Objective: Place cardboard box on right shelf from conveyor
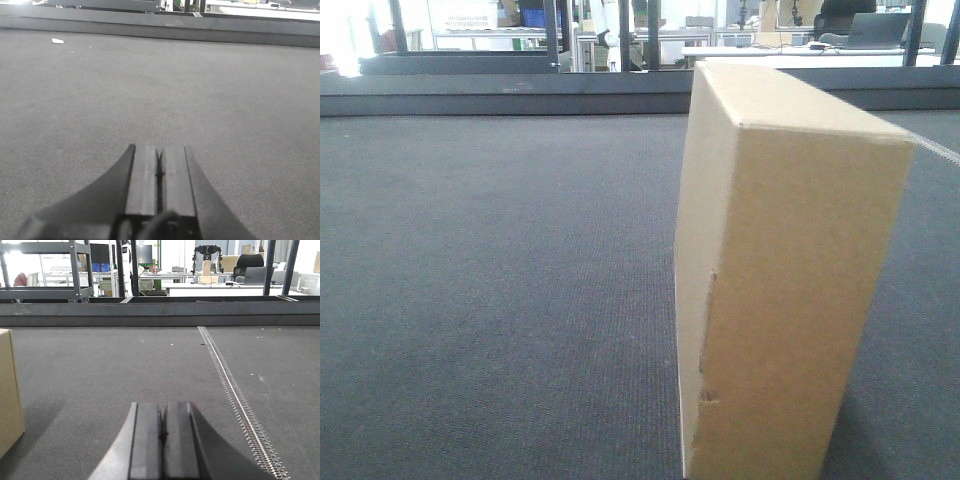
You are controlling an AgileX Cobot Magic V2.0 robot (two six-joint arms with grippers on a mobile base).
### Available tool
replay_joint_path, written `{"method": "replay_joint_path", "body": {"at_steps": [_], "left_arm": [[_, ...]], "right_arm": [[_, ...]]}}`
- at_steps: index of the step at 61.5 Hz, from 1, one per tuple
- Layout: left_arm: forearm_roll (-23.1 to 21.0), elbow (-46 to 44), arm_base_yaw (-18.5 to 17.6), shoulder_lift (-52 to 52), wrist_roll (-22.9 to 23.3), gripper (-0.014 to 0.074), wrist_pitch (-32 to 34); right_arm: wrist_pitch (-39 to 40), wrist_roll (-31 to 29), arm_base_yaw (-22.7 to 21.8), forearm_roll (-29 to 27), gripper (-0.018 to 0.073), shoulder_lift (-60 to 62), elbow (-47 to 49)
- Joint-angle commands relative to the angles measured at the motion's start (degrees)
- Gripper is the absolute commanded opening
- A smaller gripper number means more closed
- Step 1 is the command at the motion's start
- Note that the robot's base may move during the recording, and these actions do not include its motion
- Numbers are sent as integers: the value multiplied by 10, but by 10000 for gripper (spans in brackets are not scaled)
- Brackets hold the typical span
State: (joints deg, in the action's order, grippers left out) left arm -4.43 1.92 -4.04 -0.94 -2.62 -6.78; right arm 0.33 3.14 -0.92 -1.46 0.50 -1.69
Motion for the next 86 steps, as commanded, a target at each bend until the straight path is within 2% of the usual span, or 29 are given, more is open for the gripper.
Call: {"method": "replay_joint_path", "body": {"at_steps": [1, 26, 31, 38, 44, 54, 66, 73, 81, 83, 86], "left_arm": [[-3, 3, 1, -3, 0, -116, 49], [-3, 3, 1, -3, 0, -116, 49], [-3, 3, 1, -3, 0, -116, 49], [-3, 3, 1, -3, 0, -116, 49], [-3, 3, 1, -3, 0, -116, 49], [-3, 3, 1, -3, 0, -116, 49], [-3, 3, 1, -3, 0, -116, 49], [-3, 3, 1, -3, 0, -116, 49], [-3, 3, 1, -3, 0, -116, 49], [-3, 3, 1, -3, 0, -116, 49], [-3, 3, 1, -3, 0, -116, 49]], "right_arm": [[51, -3, -2, 5, 48, 11, 2], [75, -3, -2, 5, 48, 11, 7], [17, -3, -2, 5, 48, 6, 40], [-117, -3, -2, 5, 48, -27, 125], [-214, -3, -2, 5, 48, -84, 195], [-330, -3, -2, -15, 48, -197, 290], [-328, -3, -2, -77, 48, -291, 358], [-332, 8, -1, -80, 48, -350, 387], [-345, 79, 20, -69, 72, -415, 429], [-356, 103, 32, -57, 103, -433, 443], [-376, 133, 55, -35, 195, -459, 466]]}}
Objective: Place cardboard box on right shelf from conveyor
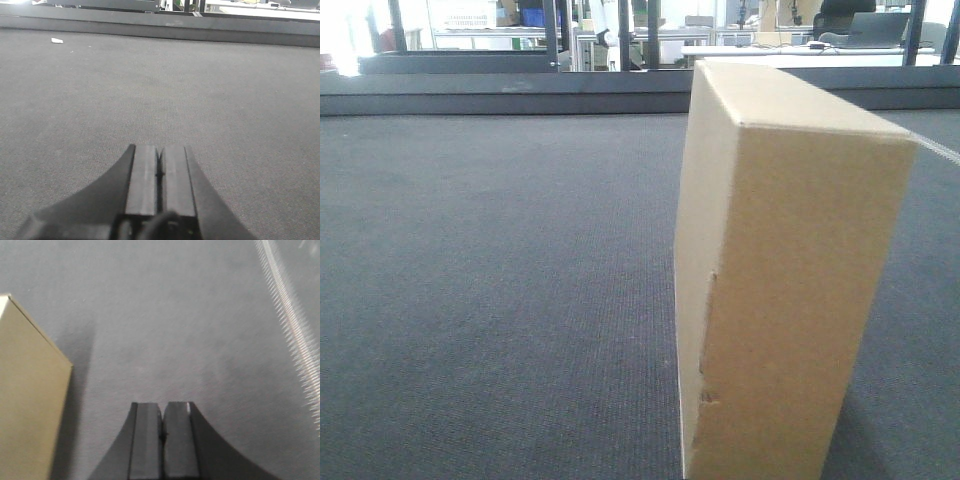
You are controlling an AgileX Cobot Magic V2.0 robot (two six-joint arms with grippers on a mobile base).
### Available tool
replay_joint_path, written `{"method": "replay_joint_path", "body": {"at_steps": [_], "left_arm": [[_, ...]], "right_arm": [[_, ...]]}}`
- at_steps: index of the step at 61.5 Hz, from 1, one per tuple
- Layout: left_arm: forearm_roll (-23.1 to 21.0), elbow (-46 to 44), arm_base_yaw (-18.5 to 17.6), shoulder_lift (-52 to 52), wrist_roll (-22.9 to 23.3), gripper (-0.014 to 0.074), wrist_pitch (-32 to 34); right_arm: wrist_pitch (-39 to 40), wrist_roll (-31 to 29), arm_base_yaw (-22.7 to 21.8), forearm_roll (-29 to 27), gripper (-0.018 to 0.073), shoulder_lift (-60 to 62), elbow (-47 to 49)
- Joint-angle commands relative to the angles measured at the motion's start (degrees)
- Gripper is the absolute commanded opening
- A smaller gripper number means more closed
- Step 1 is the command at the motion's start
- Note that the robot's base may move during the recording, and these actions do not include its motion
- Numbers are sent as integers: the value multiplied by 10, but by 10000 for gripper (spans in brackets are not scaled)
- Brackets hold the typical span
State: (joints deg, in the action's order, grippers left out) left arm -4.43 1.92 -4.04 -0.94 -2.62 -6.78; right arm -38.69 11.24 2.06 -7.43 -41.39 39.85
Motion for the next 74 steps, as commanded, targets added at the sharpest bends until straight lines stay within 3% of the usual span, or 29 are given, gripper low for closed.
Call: {"method": "replay_joint_path", "body": {"at_steps": [1, 10, 24, 40, 74], "left_arm": [[-3, 3, 1, -3, 0, -116, 49], [-3, 3, 1, -3, 0, -116, 49], [-3, 3, 1, -3, 0, -116, 49], [-3, 3, 1, -3, 0, -116, 49], [-3, 3, 1, -3, 0, -116, 49]], "right_arm": [[8, 60, 31, 34, 227, -48, 57], [-48, 146, 86, 79, 650, -132, 130], [-136, 234, 165, 90, 629, -269, 298], [-200, 273, 242, 115, 629, -391, 449], [-218, 317, 326, 115, 629, -442, 472]]}}
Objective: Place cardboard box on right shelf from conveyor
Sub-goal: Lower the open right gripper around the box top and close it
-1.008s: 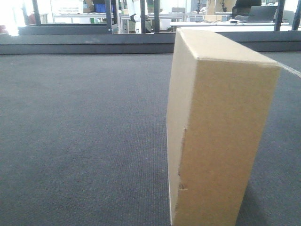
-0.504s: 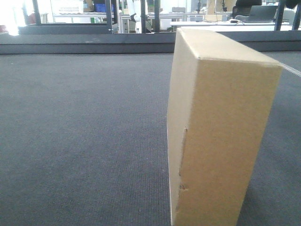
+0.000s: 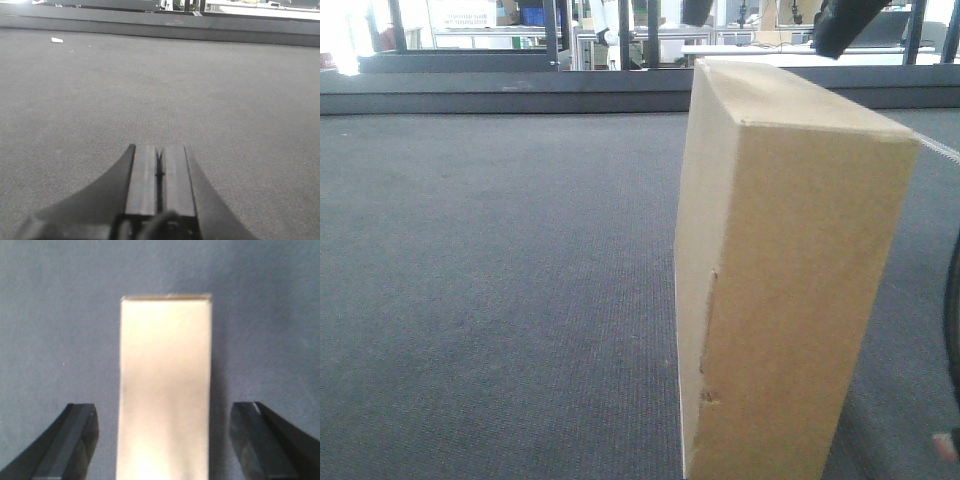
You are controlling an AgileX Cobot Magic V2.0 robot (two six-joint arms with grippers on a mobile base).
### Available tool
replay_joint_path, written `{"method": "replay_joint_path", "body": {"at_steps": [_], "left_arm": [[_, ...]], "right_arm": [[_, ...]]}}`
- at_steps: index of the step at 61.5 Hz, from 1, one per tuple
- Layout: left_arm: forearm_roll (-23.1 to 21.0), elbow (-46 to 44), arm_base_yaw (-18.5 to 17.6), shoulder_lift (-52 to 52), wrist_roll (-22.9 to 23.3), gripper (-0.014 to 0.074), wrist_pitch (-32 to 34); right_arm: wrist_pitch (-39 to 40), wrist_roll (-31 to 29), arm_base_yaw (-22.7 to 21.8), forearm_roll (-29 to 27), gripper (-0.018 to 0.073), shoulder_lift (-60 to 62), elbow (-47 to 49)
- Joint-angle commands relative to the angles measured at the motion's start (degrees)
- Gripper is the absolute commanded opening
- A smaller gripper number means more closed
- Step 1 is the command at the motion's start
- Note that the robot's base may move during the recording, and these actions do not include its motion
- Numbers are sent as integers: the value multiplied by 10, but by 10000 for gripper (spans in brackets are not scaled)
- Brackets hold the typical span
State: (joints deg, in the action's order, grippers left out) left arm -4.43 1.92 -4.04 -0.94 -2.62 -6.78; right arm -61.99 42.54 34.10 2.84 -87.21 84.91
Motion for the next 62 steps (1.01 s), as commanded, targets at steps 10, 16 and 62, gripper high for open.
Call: {"method": "replay_joint_path", "body": {"at_steps": [10, 16, 62], "left_arm": [[-3, 3, 1, -3, 0, -116, 49], [-3, 3, 1, -3, 0, -116, 49], [-3, 3, 1, -3, 0, -116, 49]], "right_arm": [[-1, 4, 14, 12, 629, 4, 21], [-8, 4, 18, 12, 629, -2, 21], [-65, 8, 31, -23, 626, -26, 21]]}}
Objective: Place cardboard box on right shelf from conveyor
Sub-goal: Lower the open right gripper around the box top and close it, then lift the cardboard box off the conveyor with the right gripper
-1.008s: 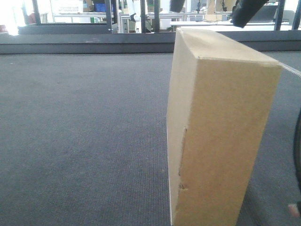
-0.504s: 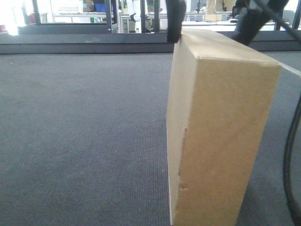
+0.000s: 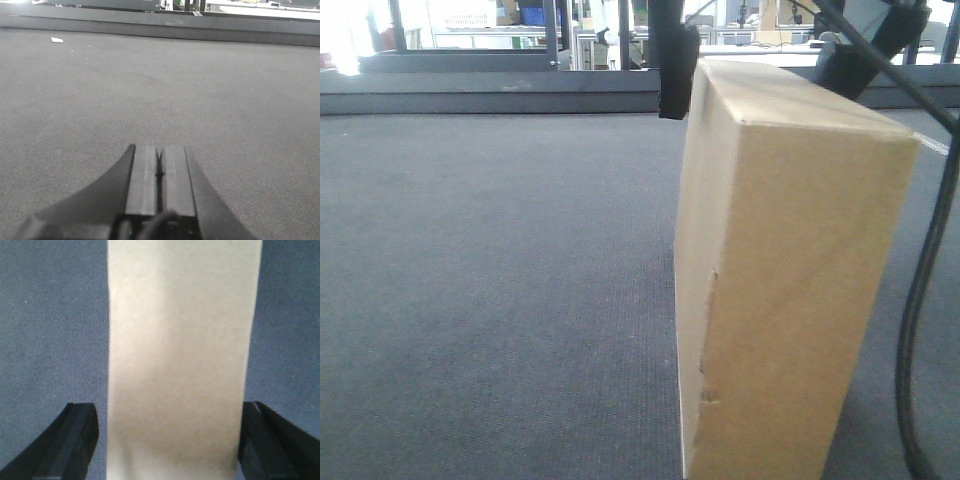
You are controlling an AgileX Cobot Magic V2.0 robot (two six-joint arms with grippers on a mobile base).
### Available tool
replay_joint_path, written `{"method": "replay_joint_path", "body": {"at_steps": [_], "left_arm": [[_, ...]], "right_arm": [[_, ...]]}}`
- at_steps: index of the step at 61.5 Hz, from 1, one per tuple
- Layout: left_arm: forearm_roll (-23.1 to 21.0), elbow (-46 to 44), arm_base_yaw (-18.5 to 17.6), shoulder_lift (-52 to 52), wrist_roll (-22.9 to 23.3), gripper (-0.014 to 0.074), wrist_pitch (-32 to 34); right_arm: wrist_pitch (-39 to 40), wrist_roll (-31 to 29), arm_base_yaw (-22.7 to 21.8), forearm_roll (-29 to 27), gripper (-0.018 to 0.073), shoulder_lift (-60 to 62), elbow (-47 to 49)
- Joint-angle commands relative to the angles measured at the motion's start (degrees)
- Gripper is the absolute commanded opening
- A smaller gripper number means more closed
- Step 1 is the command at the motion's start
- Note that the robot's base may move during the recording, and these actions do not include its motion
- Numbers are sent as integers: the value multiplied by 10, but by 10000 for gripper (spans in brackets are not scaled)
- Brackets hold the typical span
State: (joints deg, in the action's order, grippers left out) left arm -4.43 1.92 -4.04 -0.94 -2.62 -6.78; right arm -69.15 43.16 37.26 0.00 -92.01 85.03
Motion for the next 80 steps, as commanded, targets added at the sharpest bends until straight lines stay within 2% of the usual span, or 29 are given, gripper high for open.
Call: {"method": "replay_joint_path", "body": {"at_steps": [1, 10, 15, 21, 24, 27, 31, 35, 44, 49, 57, 69, 80], "left_arm": [[-3, 3, 1, -3, 0, -116, 49], [-3, 3, 1, -3, 0, -116, 49], [-3, 3, 1, -3, 0, -116, 49], [-3, 3, 1, -3, 0, -116, 49], [-3, 3, 1, -3, 0, -116, 49], [-3, 3, 1, -3, 0, -116, 49], [-3, 3, 1, -3, 0, -116, 49], [-3, 3, 1, -3, 0, -116, 49], [-3, 3, 1, -3, 0, -116, 49], [-3, 3, 1, -3, 0, -116, 49], [-3, 3, 1, -3, 0, -116, 49], [-3, 3, 1, -3, 0, -116, 49], [-3, 3, 1, -3, 0, -116, 49]], "right_arm": [[6, 2, 0, 5, 625, 22, 20], [5, 3, 0, 5, 624, 19, 20], [1, 3, 0, 5, 589, 12, 19], [-2, 3, 0, 0, 421, 5, 19], [0, 3, 0, 0, 310, 5, 19], [6, 3, 0, 0, 156, 7, 19], [8, 3, 0, 0, 38, 13, 20], [15, 2, 0, 0, 62, 25, 20], [30, -8, -4, 21, 58, 72, 20], [44, -38, -10, 35, 58, 98, 20], [93, -101, -44, 54, 58, 148, 4], [230, -230, -136, 39, 58, 252, -108], [383, -344, -252, -9, 58, 370, -259]]}}
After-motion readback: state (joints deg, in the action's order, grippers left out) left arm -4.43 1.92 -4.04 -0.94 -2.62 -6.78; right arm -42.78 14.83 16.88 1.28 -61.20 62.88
